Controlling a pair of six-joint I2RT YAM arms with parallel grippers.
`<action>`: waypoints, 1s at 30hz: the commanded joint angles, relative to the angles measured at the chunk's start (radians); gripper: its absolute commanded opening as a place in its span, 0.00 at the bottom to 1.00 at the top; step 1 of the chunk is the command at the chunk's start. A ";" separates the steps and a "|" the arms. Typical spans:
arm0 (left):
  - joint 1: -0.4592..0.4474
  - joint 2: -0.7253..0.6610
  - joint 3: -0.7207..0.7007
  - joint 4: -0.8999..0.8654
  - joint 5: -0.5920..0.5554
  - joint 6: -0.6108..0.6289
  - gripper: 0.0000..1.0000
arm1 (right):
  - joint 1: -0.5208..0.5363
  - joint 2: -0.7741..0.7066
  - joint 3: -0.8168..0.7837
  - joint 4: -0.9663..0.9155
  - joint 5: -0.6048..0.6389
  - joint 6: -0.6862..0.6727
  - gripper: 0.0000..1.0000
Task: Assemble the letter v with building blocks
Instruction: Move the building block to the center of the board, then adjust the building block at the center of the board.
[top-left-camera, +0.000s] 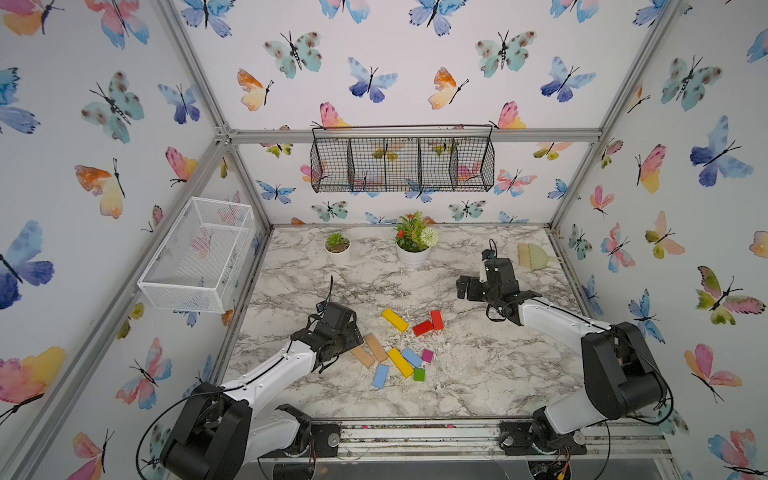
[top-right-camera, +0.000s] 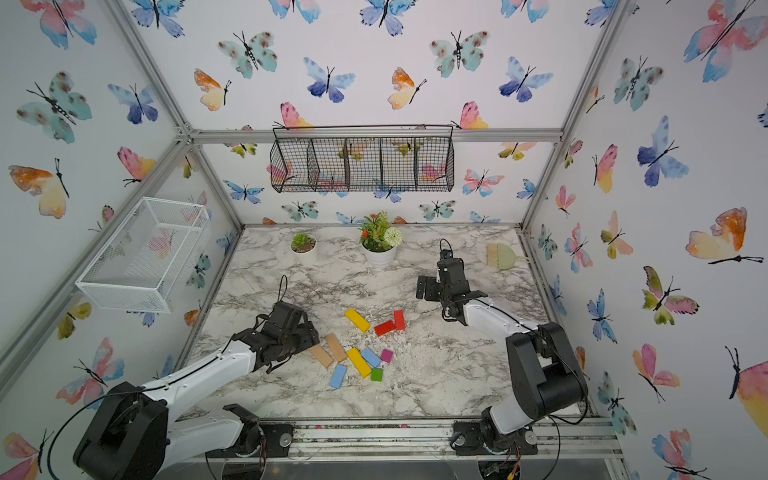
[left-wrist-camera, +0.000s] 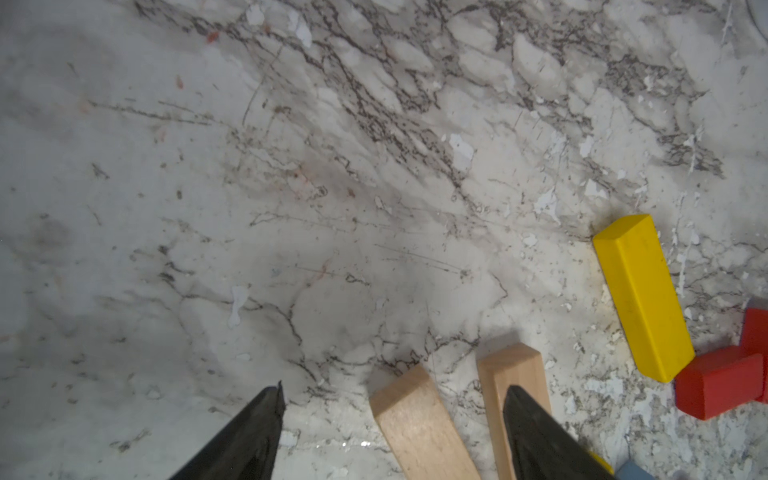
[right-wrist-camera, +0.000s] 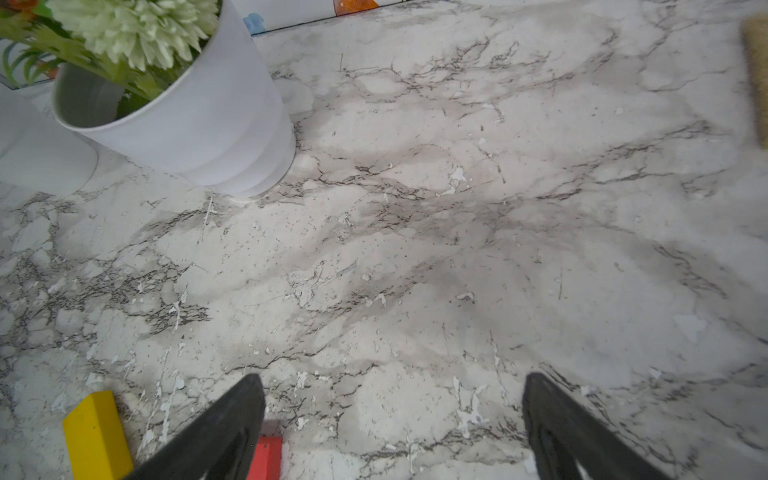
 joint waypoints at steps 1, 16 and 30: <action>-0.009 -0.020 -0.020 -0.028 0.036 -0.033 0.83 | 0.008 0.017 0.002 -0.020 -0.007 -0.009 0.98; -0.086 0.067 -0.022 -0.032 0.034 -0.057 0.78 | 0.008 0.012 -0.003 -0.034 -0.020 -0.002 0.98; -0.146 0.197 0.011 0.046 0.072 -0.060 0.53 | 0.008 -0.001 -0.010 -0.048 -0.012 0.005 0.98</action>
